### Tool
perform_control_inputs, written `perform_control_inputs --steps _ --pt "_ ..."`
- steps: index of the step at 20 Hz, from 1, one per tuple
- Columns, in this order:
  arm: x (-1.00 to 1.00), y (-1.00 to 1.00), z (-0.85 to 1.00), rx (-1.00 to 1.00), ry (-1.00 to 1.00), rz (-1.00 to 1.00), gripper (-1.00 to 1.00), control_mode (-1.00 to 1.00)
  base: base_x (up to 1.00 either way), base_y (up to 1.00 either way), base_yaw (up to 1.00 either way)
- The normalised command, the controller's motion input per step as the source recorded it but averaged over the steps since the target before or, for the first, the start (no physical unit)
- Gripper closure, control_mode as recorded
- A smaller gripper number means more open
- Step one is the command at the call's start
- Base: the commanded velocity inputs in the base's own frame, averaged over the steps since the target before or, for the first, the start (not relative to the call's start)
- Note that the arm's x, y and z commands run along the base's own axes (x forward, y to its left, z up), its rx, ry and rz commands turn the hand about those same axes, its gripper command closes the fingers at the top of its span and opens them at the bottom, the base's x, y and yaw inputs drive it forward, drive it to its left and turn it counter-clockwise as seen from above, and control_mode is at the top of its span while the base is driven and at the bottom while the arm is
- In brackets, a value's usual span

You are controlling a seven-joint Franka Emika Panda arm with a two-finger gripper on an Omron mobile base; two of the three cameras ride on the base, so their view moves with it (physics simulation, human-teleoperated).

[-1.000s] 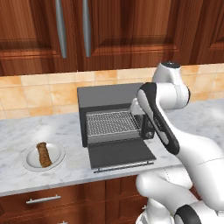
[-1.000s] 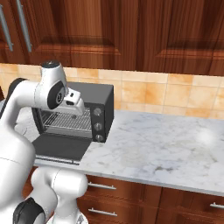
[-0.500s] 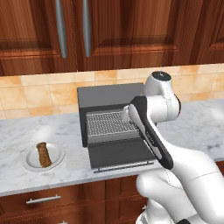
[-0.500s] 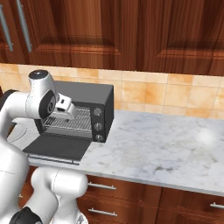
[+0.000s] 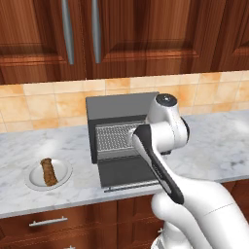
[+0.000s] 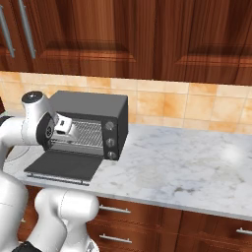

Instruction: Pull the toaster oven rack outwards. Pick up the baguette from the plate and place it on the toaster oven rack. Close the toaster oven door fully and set the temperature to the lowest setting.

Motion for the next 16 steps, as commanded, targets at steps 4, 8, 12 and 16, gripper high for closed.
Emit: perform_control_inputs --steps 4,8,12,16 --pt "0.08 0.12 -0.19 -0.04 -0.16 0.00 -1.00 -1.00 0.00 0.00 0.00" --pt "0.16 0.03 -0.20 -0.04 -0.19 0.00 -1.00 -1.00 0.00 0.00 0.00" --pt "0.21 0.00 -0.14 -0.01 -0.08 0.00 -1.00 -1.00 0.00 0.00 0.00" --pt "0.29 0.04 -0.08 0.00 0.00 0.00 -1.00 -1.00 0.00 0.00 0.00"
